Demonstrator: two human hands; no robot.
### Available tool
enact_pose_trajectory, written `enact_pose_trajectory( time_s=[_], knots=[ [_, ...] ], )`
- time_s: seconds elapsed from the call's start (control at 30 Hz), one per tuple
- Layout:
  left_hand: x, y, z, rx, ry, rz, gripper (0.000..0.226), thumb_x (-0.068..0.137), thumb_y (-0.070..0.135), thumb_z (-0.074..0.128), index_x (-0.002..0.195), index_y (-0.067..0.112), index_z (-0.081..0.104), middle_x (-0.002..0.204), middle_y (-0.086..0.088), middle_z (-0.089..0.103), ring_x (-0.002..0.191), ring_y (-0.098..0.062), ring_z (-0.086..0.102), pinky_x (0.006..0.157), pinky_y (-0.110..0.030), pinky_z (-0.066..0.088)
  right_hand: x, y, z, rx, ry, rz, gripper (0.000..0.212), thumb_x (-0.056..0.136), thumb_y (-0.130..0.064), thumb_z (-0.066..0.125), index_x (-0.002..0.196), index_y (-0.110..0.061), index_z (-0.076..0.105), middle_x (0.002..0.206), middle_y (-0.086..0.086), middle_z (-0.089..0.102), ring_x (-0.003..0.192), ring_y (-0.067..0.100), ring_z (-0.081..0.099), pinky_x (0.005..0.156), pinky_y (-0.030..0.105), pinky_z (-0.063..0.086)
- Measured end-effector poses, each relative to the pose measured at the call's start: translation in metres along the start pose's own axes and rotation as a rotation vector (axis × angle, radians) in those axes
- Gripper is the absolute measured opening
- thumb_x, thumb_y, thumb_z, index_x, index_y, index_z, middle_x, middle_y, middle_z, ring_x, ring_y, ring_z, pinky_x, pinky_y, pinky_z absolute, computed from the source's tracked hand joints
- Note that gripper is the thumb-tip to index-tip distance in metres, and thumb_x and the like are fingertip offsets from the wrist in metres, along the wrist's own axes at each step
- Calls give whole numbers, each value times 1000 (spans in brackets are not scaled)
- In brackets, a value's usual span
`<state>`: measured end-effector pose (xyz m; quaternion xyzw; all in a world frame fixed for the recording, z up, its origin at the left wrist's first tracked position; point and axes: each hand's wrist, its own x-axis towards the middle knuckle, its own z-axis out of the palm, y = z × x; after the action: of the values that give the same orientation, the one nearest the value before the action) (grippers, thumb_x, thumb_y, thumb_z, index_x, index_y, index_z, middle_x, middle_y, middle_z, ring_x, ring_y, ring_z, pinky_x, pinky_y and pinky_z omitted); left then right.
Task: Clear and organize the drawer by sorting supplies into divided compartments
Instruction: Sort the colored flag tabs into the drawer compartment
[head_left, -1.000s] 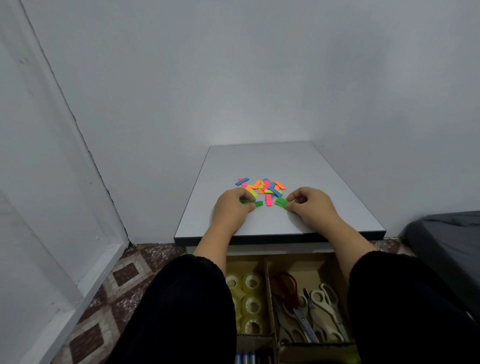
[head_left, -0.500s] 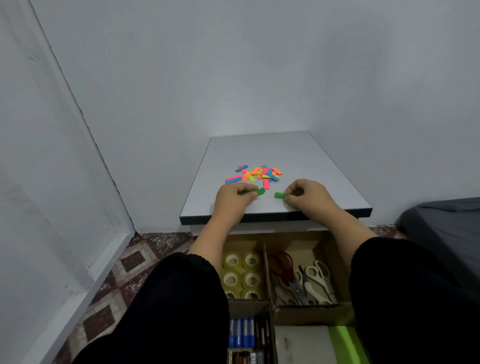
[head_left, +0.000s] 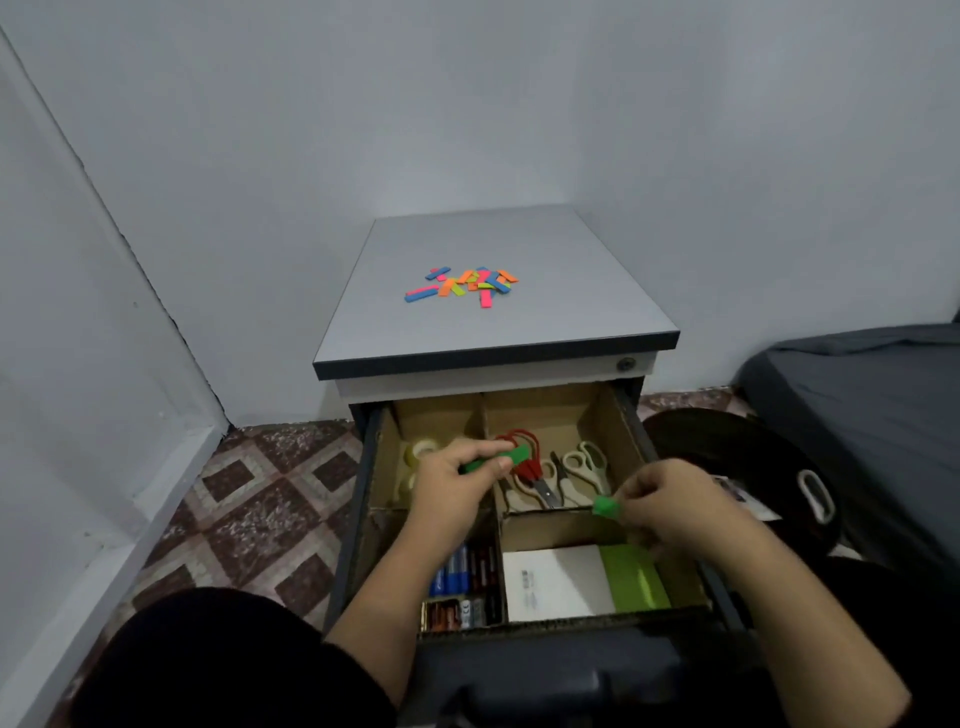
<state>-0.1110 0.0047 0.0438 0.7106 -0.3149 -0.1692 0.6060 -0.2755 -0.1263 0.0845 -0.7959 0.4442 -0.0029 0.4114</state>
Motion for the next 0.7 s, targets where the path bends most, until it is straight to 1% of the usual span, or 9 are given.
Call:
enact_pose_trajectory(
  time_s=[0.03,0.07,0.13,0.23,0.3,0.4,0.5,0.63,0.7],
  knots=[
    [-2,-2,1,-13,14,-14,22,82,1,69,95,19,73,94,7,69,84,7,63,81,-9,50,-1,8,10,-57,2,59,8,90,-14,60,89,-11,67,83,9,71,74,24,69,61,33,58],
    [-2,-3,1,-20,23,-15,22,82,2,69,95,19,73,94,8,69,84,7,63,80,-9,50,1,13,19,-147,-9,108,13,91,-15,56,95,-9,68,89,11,72,81,27,70,68,34,58],
    [-1,-3,1,-44,27,-13,21,83,4,69,93,22,72,96,8,70,84,4,65,81,-14,53,5,19,34,-329,-23,137,23,92,-16,53,108,-6,65,109,14,68,99,28,66,82,32,54],
    [-3,-3,2,-34,18,-22,21,83,7,70,91,26,72,97,8,70,89,1,65,85,-21,53,8,23,48,-468,4,131,27,94,-13,51,118,-4,60,121,14,61,112,28,60,90,32,48],
    [-4,-3,3,-25,9,-31,20,83,8,70,94,25,73,97,10,70,91,2,65,86,-21,52,8,26,51,-517,30,122,26,94,-12,50,116,-5,60,120,12,61,112,27,59,89,33,48],
    [-4,-2,3,-36,6,-37,19,84,8,69,96,22,73,97,10,70,86,8,64,83,-15,53,7,27,53,-552,40,121,26,92,-12,49,115,-6,60,119,11,61,111,28,59,88,33,49],
    [-3,-2,2,-64,15,-38,19,84,7,69,94,23,73,97,7,71,84,7,65,79,-12,53,3,27,52,-601,58,112,25,92,-13,49,114,-7,59,119,10,59,113,28,58,88,33,48],
    [-3,-2,3,-68,13,-53,19,84,9,69,93,26,72,97,8,71,87,4,65,81,-15,53,1,27,47,-631,114,87,20,92,-11,48,107,-8,60,112,9,61,106,28,60,81,31,47],
    [-3,-2,3,-66,2,-56,19,84,10,69,94,26,72,97,9,71,89,3,64,83,-17,52,7,27,49,-602,55,112,19,91,-14,51,104,-10,64,105,8,62,102,27,61,79,31,48]
  ],
)
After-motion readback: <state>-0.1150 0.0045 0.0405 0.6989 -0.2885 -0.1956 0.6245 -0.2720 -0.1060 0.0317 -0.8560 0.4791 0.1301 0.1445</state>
